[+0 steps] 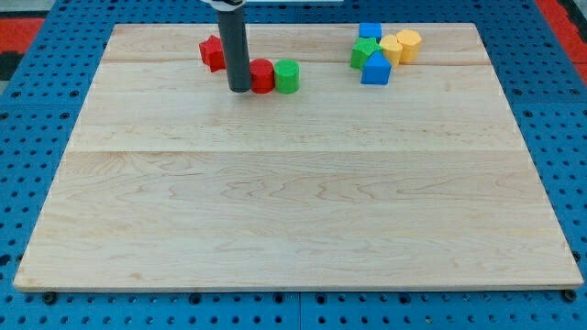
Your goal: Push the red circle and green circle into group of blocks
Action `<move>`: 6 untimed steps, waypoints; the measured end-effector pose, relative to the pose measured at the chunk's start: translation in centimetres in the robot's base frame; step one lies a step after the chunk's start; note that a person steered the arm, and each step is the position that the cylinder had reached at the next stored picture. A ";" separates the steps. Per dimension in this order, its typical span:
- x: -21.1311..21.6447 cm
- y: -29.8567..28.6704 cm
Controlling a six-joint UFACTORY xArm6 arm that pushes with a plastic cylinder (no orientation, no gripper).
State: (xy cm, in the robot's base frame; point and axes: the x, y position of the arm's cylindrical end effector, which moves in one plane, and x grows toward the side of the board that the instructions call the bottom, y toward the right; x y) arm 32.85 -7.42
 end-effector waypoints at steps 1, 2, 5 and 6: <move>-1.5 -2.3; -2.2 -3.0; -0.4 9.5; -0.2 13.1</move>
